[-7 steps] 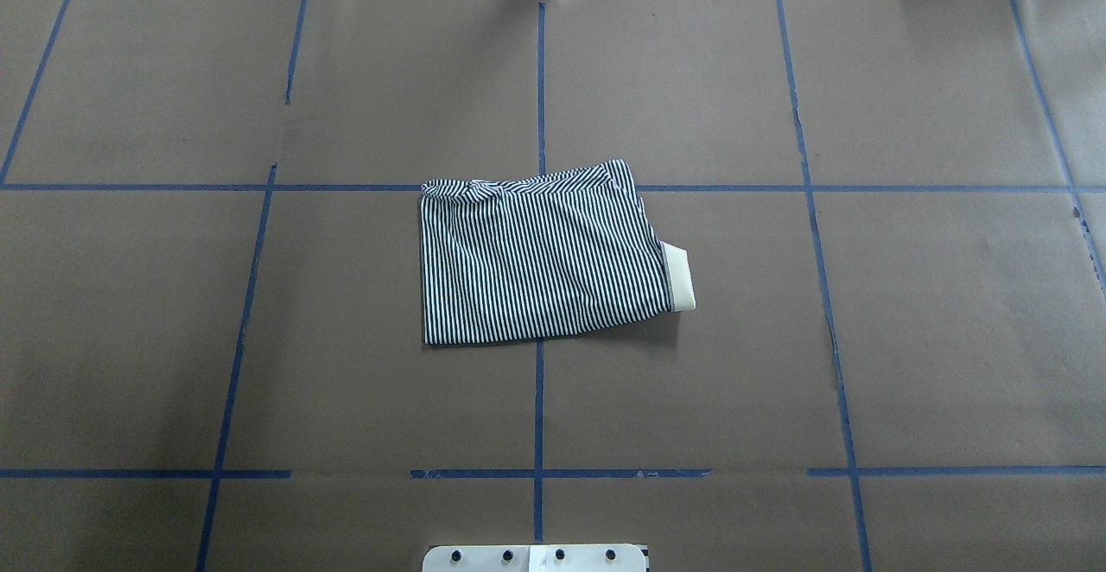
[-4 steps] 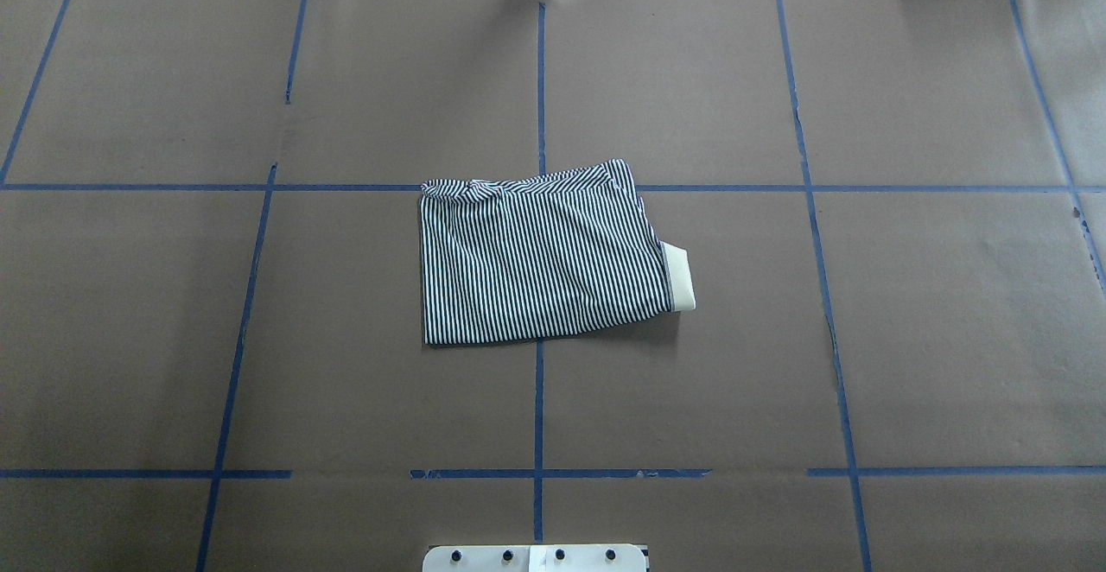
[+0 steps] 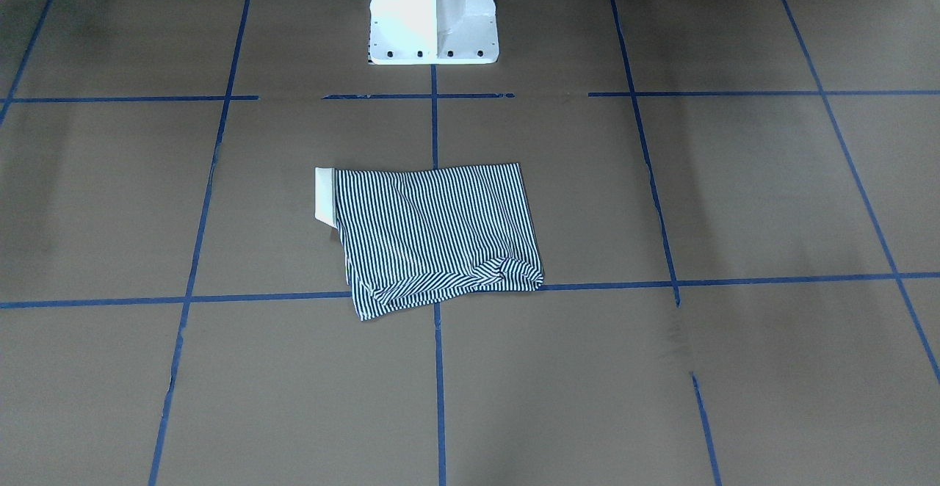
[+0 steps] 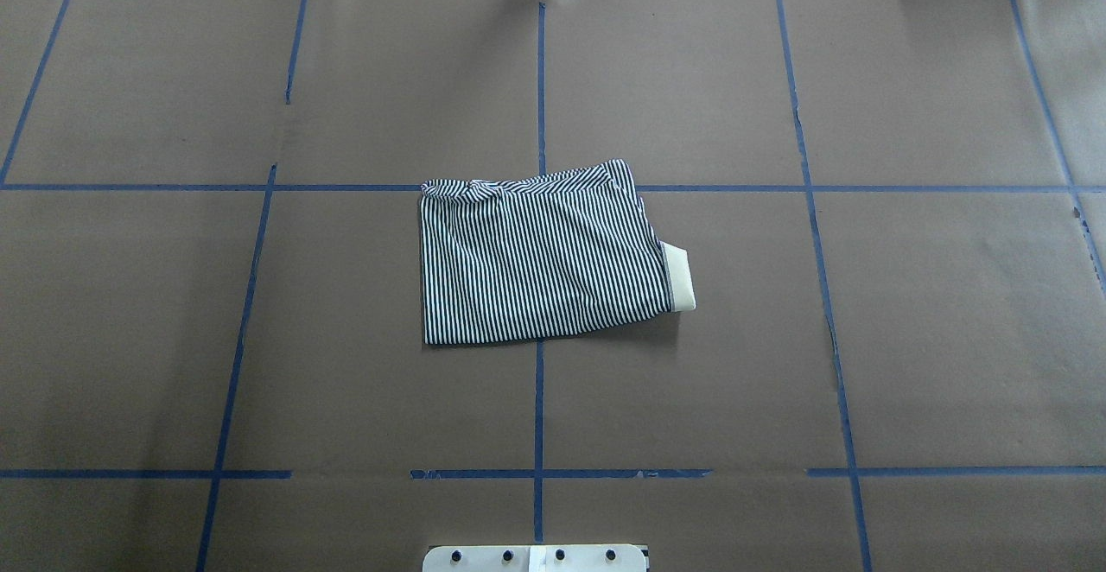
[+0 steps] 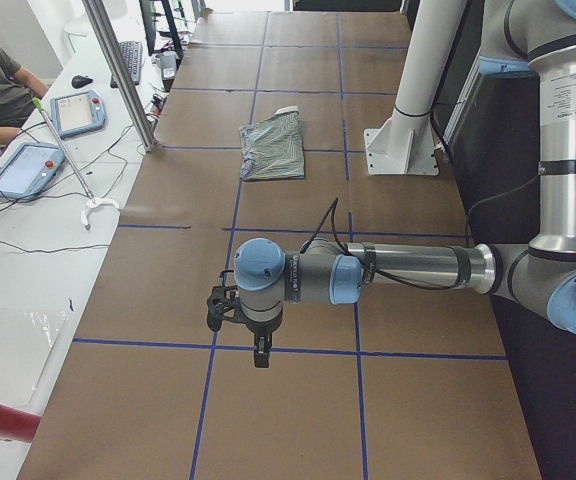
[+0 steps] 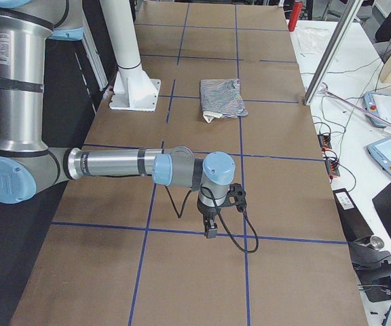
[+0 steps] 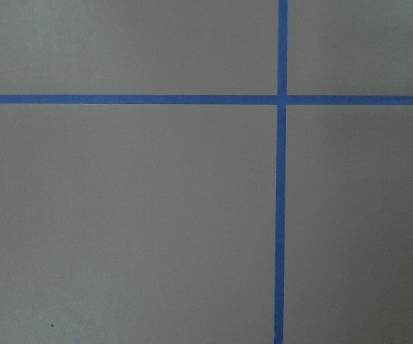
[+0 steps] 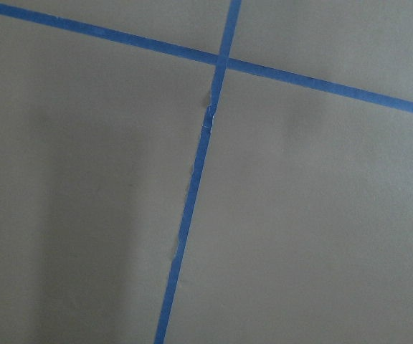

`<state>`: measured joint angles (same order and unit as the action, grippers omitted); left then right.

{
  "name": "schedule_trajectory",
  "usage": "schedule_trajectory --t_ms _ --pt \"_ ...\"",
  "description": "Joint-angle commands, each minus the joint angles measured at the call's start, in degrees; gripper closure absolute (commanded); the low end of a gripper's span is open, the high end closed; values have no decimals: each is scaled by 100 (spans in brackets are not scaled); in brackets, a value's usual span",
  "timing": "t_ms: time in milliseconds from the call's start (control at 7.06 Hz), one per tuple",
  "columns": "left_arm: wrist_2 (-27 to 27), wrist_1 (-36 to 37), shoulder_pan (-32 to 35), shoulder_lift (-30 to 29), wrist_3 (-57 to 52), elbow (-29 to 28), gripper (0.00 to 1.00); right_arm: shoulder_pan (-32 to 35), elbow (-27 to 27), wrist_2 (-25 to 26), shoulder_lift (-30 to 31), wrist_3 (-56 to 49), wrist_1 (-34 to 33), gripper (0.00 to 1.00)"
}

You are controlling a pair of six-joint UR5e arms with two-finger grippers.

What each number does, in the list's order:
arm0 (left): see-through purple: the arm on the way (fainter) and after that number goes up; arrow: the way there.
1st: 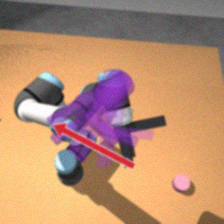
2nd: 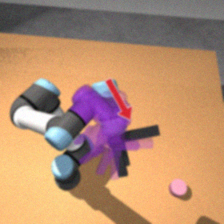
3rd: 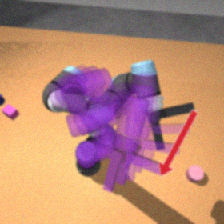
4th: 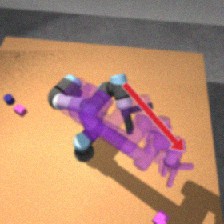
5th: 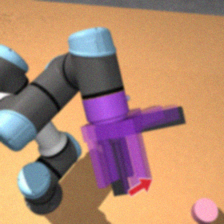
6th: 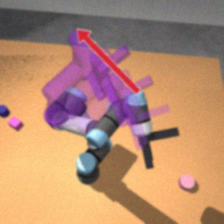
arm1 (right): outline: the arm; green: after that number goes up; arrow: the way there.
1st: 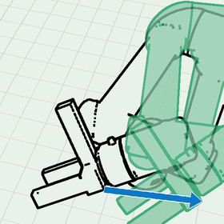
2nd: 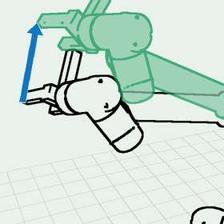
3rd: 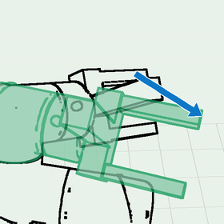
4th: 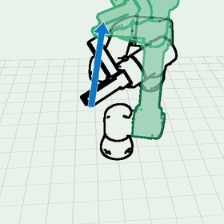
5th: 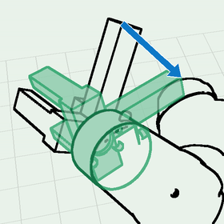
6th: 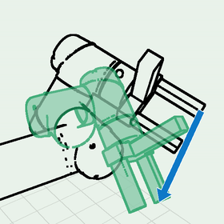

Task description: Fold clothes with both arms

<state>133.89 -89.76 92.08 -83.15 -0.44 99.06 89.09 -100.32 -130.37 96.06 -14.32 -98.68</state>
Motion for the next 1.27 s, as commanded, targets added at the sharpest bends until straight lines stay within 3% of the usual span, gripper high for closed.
schedule_trajectory --t_ms 0,850,1133 --pt "15 -24 -6 -69 -35 61 0 -32 4 12 -9 26 42 0" --pt "6 178 -76 80 -44 210 0 -67 13 -128 27 9 24 0" --pt "6 187 -348 273 -27 500 0 -67 13 -146 18 9 24 0"
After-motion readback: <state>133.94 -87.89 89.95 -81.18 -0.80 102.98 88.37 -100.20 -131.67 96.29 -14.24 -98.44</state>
